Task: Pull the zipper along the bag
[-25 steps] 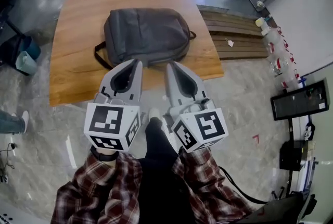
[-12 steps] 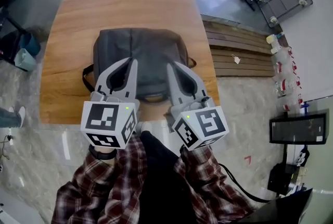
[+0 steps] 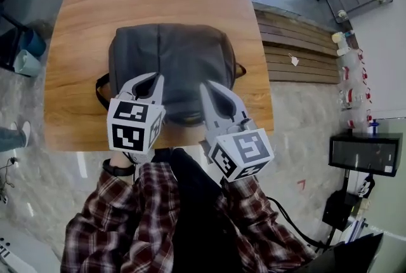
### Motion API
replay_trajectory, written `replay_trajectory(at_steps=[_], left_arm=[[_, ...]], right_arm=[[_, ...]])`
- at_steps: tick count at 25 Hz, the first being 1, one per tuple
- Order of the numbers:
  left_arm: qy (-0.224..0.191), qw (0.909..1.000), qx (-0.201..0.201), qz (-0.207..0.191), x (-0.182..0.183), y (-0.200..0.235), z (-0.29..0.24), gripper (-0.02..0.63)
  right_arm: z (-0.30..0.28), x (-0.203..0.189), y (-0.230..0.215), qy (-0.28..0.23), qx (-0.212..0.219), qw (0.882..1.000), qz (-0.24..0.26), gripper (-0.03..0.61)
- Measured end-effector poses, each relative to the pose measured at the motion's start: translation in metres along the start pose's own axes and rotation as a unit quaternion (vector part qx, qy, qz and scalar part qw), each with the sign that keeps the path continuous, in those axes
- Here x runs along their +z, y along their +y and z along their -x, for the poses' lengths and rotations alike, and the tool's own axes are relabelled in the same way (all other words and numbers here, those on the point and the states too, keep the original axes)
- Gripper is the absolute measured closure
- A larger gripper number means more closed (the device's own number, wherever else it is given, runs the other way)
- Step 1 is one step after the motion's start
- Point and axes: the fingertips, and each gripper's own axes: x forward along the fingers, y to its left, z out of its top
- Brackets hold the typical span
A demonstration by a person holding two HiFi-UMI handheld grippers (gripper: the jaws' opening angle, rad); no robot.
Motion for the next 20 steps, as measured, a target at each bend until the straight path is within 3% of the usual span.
replay_trajectory(at_steps=[5,9,12,16,20], left_arm=[[0.147,0.9877,-0.011,-0.050,-0.086,0.019,-0.050,0.603],[0.217,0.9750,-0.019,-0.045,-0.143,0.028,-0.073,0.603],[0.220,0.9754,-0.016,-0.016,-0.164,0.031,-0.083,0.603],[0.229,0.9731,-0.020,0.010,-0.173,0.036,-0.091,0.603],[0.229,0.9725,-0.030,0.027,-0.173,0.036,-0.094,0.603]], right_arm=[[-0.015,-0.076,-0.008,0.087,0.006,0.996,-0.035,0.569],[-0.020,-0.122,-0.007,0.137,0.011,0.989,-0.061,0.569],[-0.022,-0.156,-0.003,0.195,0.020,0.978,-0.078,0.569],[-0.026,-0.211,0.018,0.303,0.058,0.945,-0.110,0.569],[-0.035,-0.240,0.037,0.351,0.081,0.924,-0.129,0.541]])
